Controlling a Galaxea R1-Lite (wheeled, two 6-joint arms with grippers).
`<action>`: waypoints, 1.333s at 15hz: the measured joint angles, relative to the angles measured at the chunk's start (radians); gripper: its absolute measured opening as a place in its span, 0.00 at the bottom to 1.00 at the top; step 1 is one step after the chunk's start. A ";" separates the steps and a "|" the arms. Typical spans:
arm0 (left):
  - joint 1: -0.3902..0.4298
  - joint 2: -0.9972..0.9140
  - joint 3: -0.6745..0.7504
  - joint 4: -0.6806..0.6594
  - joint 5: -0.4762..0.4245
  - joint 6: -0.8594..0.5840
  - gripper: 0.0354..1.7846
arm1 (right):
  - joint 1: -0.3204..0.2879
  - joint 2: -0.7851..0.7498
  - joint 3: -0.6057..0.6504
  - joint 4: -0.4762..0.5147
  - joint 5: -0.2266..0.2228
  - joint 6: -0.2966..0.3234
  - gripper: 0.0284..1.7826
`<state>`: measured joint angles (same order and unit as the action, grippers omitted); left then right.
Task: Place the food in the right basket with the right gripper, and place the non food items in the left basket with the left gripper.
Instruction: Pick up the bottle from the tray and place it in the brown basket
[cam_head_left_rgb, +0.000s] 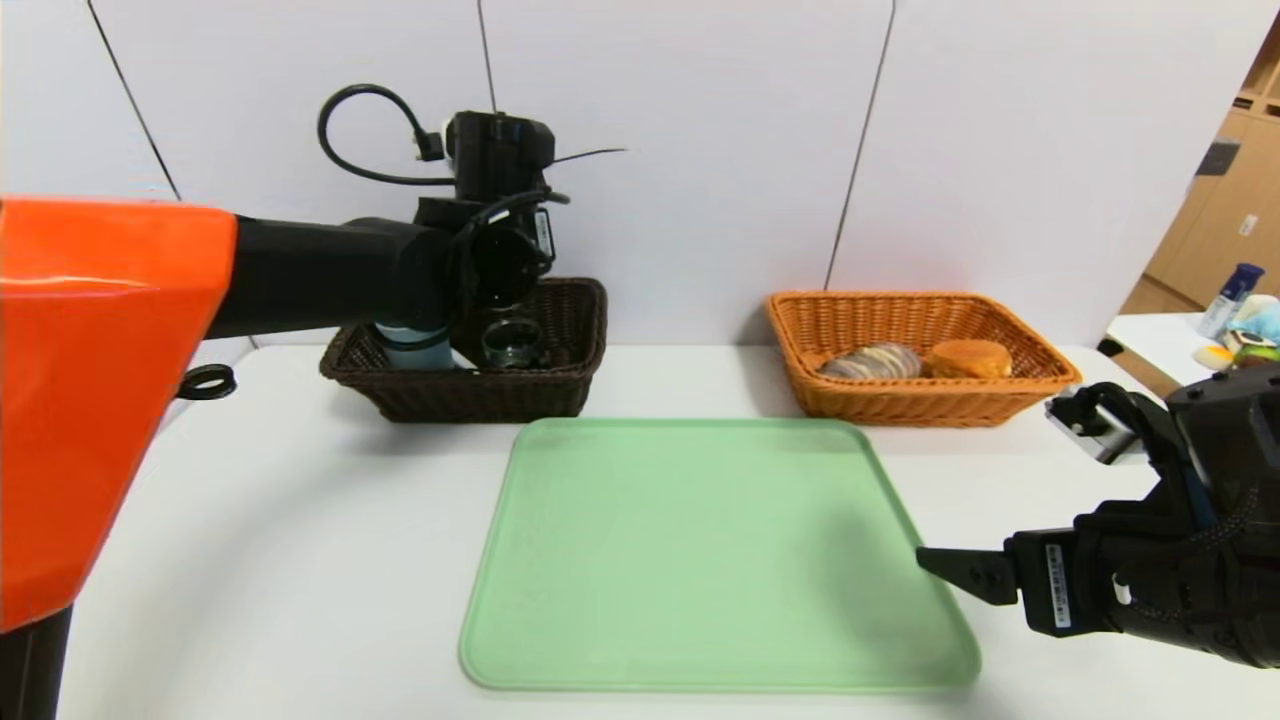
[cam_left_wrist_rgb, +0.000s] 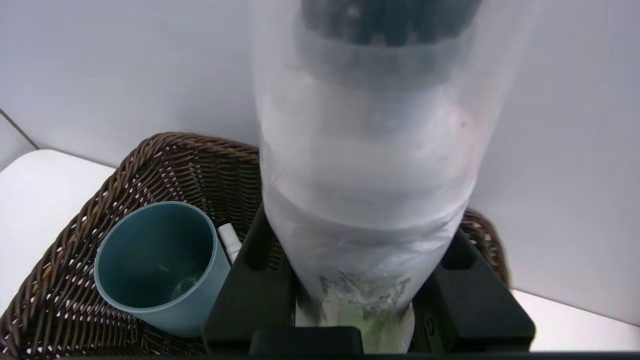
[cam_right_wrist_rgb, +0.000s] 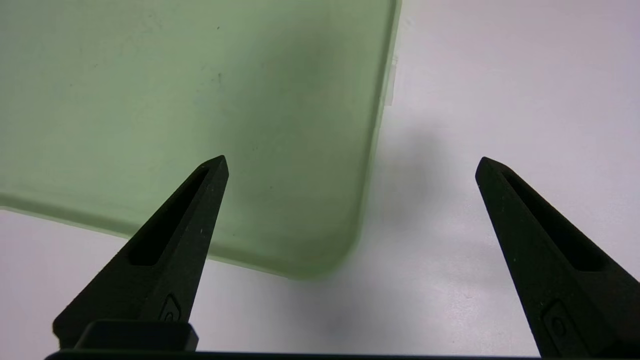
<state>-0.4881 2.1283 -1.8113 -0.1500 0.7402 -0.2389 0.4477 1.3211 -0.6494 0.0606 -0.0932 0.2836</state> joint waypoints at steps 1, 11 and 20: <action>0.004 0.020 -0.001 0.000 -0.003 0.000 0.34 | 0.000 0.001 0.000 0.000 0.000 0.000 0.96; 0.029 0.150 -0.046 -0.001 -0.013 -0.020 0.34 | 0.001 -0.002 0.004 0.000 -0.001 -0.002 0.96; 0.062 0.203 -0.111 0.001 -0.014 -0.011 0.61 | 0.011 -0.003 0.010 0.001 0.000 -0.004 0.96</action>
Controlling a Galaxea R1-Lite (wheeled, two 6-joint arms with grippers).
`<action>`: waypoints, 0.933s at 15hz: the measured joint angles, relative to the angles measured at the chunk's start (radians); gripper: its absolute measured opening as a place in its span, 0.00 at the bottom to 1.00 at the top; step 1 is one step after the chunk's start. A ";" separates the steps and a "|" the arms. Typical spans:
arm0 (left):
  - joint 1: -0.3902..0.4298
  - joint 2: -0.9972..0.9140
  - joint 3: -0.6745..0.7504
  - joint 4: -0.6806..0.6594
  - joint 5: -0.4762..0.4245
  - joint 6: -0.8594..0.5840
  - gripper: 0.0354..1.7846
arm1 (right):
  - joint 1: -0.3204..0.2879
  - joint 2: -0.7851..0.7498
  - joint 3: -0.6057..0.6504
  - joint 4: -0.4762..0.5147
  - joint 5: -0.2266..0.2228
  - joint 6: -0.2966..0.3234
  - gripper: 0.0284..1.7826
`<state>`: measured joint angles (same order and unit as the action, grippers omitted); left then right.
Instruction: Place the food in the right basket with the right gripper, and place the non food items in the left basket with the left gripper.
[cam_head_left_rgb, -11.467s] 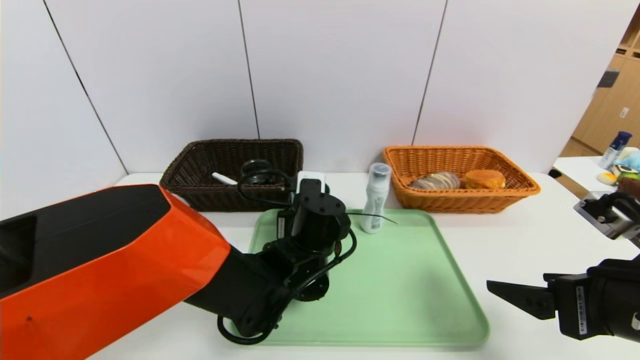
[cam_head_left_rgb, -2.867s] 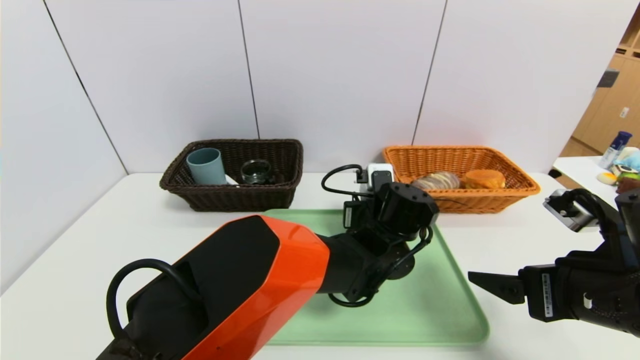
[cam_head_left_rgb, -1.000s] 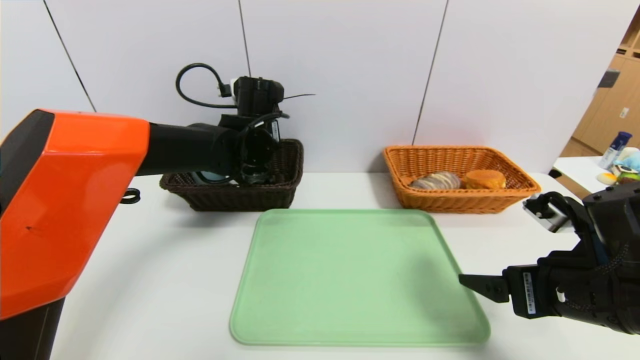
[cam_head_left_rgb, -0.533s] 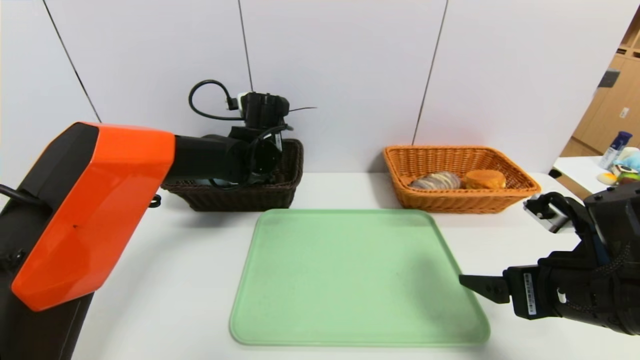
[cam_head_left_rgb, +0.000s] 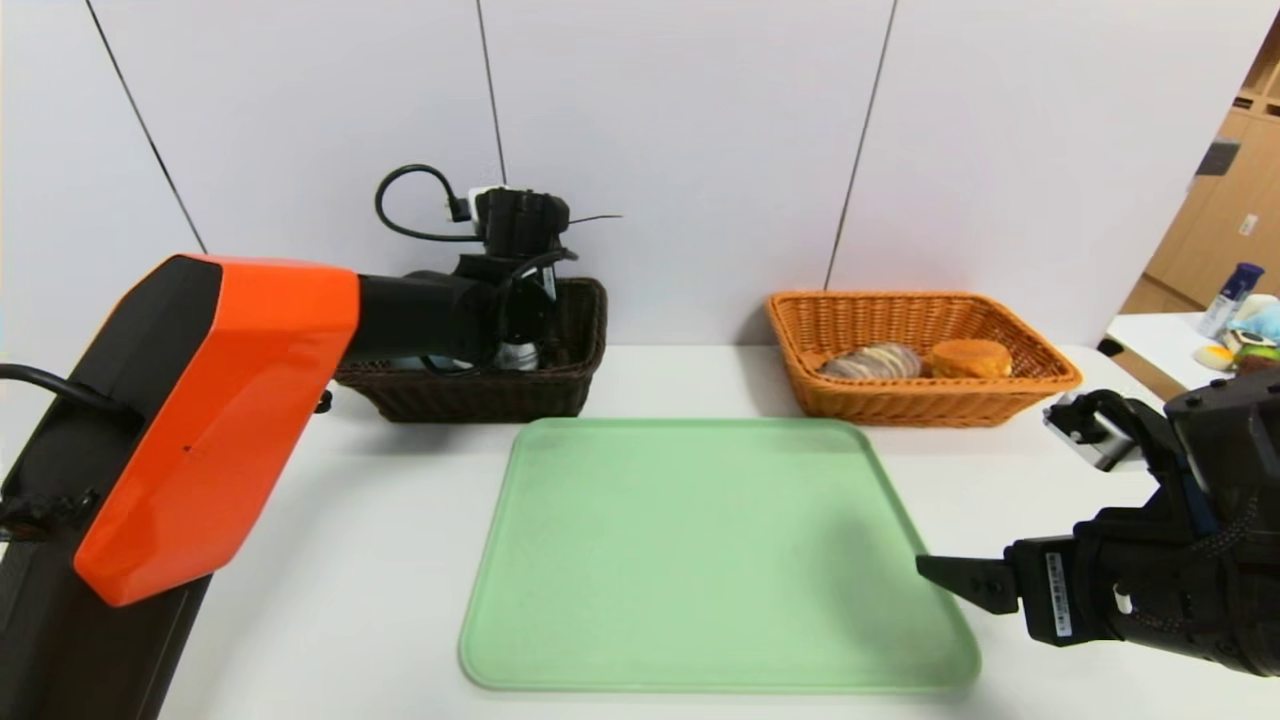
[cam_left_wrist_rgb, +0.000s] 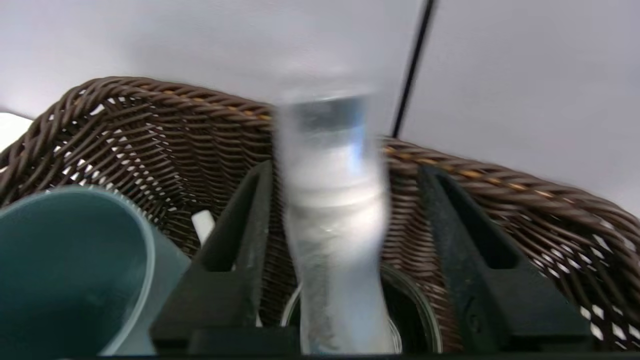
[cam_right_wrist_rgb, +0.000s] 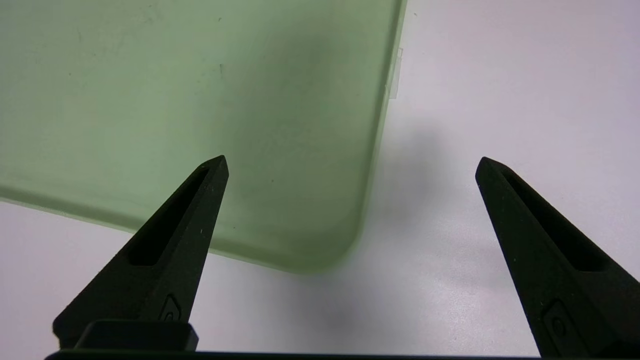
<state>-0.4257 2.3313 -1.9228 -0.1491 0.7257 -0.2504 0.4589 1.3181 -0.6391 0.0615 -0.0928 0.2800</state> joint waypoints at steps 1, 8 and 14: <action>0.001 0.003 -0.003 0.000 0.000 0.000 0.65 | 0.004 0.000 0.000 -0.001 -0.001 0.001 0.96; -0.016 -0.163 -0.005 0.128 -0.001 -0.017 0.83 | 0.031 0.000 -0.014 0.000 -0.024 0.002 0.96; -0.044 -0.618 0.165 0.683 -0.374 -0.109 0.90 | 0.012 -0.022 -0.193 0.172 -0.077 -0.124 0.96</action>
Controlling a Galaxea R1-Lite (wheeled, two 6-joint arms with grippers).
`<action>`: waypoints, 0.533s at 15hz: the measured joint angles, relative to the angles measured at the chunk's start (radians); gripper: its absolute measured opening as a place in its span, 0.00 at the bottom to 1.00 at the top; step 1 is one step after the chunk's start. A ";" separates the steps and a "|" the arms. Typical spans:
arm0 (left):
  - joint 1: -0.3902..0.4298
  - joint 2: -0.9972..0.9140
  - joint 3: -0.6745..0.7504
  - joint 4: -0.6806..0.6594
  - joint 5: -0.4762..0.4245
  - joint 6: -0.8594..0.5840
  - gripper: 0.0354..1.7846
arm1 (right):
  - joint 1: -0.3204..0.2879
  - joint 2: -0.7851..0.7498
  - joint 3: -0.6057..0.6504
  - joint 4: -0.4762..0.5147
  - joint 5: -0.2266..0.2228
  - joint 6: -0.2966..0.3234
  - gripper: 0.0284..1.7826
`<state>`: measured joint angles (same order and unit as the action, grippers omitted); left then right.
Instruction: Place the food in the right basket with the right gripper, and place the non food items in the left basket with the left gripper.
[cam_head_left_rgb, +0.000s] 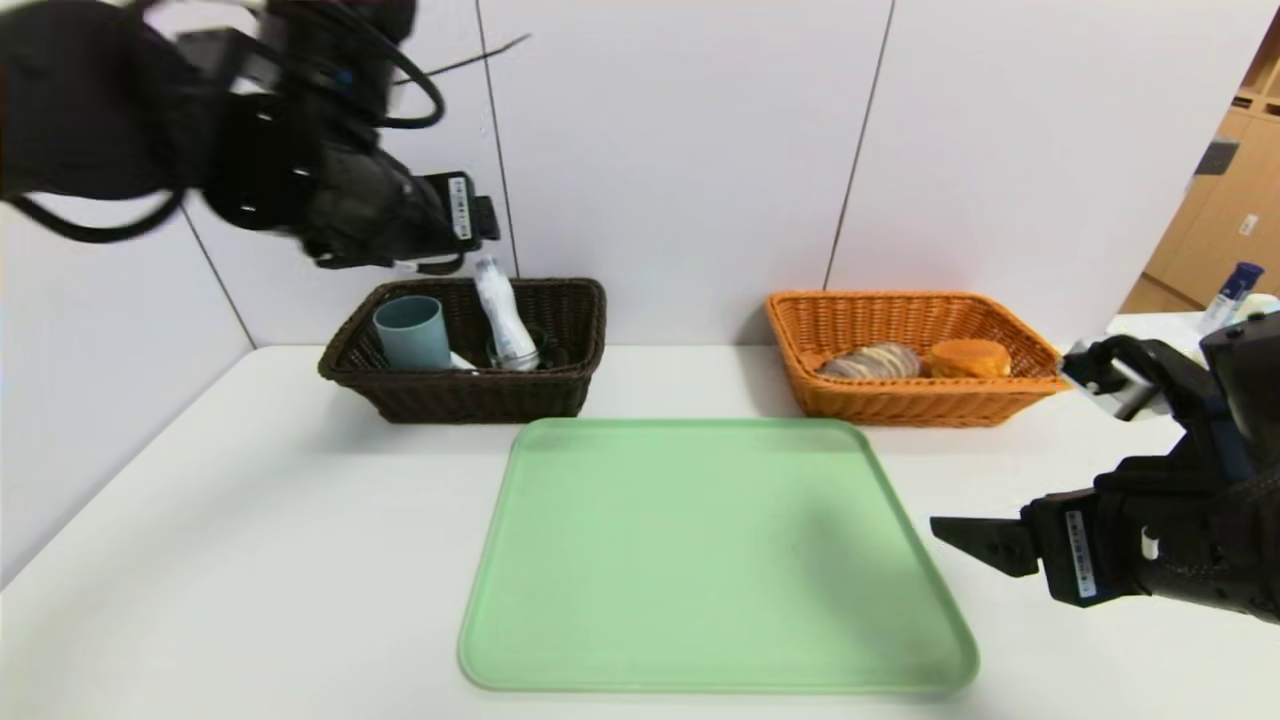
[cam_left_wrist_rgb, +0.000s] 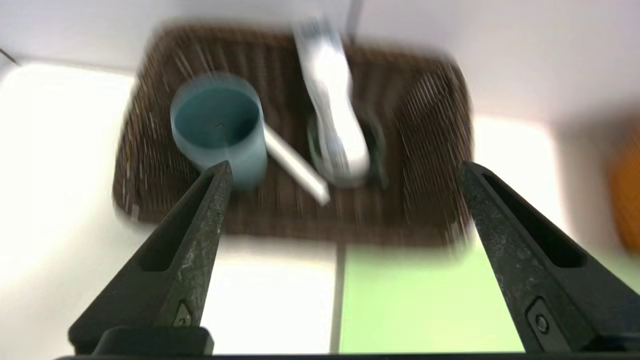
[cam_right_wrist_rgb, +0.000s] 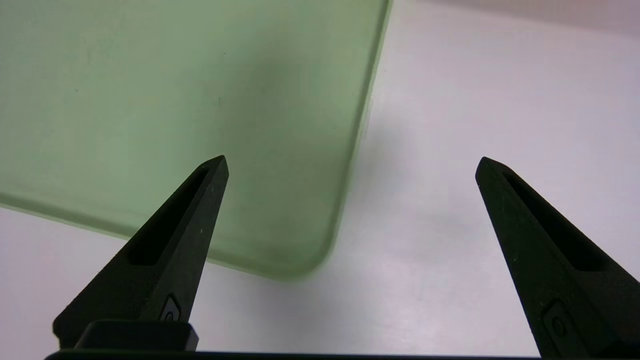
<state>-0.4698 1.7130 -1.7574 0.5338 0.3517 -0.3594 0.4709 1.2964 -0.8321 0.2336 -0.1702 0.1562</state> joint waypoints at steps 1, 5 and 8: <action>-0.001 -0.094 0.050 0.068 -0.086 0.016 0.90 | -0.010 0.000 -0.063 0.049 -0.003 -0.027 0.96; 0.024 -0.454 0.296 0.133 -0.150 0.183 0.93 | -0.053 0.005 -0.400 0.311 0.000 -0.111 0.96; 0.173 -0.679 0.485 0.098 -0.030 0.302 0.93 | -0.186 -0.009 -0.581 0.447 0.000 -0.131 0.96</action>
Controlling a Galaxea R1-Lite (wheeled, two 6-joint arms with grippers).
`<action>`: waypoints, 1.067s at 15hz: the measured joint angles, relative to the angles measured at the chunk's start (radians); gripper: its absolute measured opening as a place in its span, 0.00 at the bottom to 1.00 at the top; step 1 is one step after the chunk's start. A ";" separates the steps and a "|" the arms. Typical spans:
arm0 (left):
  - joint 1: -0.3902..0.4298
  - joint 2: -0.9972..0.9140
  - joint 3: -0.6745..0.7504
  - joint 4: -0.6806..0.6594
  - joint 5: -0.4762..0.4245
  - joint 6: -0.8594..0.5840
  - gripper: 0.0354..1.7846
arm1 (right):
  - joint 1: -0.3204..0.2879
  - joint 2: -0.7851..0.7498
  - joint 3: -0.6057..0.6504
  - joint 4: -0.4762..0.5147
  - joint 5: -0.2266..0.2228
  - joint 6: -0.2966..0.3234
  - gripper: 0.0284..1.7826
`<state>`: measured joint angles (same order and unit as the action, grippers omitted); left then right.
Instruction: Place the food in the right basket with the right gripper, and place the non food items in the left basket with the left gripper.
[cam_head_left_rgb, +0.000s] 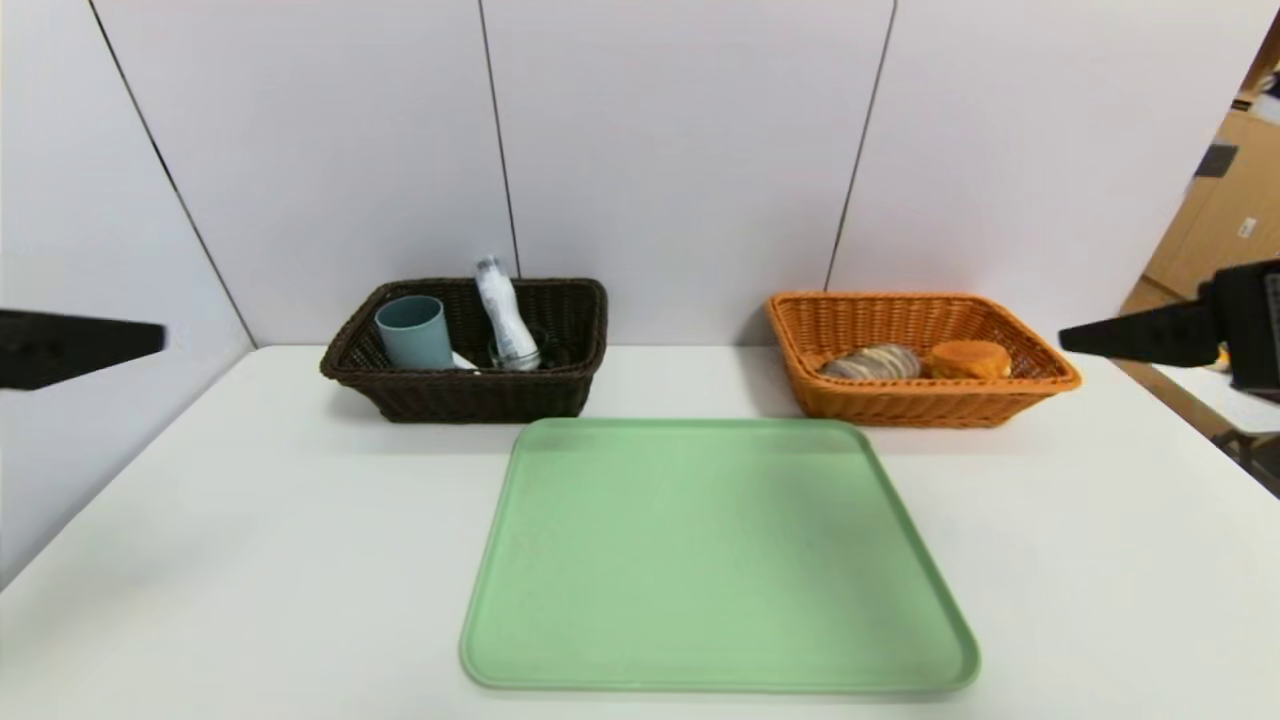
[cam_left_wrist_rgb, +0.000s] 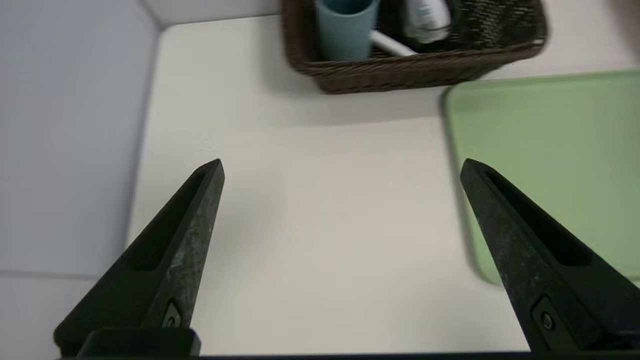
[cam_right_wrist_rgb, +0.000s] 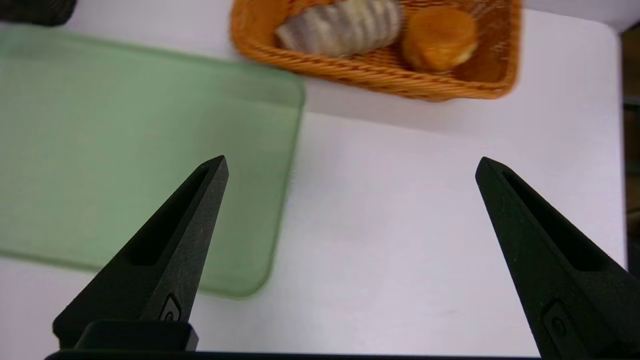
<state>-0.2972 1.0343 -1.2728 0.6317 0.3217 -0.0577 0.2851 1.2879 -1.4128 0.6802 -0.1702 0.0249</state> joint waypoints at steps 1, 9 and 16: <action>0.050 -0.077 0.063 -0.018 0.009 0.013 0.94 | -0.047 -0.025 -0.016 0.011 0.001 0.001 0.96; 0.273 -0.750 0.525 -0.126 0.023 0.038 0.94 | -0.207 -0.604 0.370 -0.029 -0.005 0.001 0.96; 0.297 -1.022 0.693 -0.143 -0.021 0.099 0.94 | -0.272 -1.152 0.666 -0.092 0.080 -0.089 0.96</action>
<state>-0.0004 0.0123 -0.5796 0.4887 0.3002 0.0417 0.0130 0.1362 -0.7470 0.5879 -0.0904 -0.0643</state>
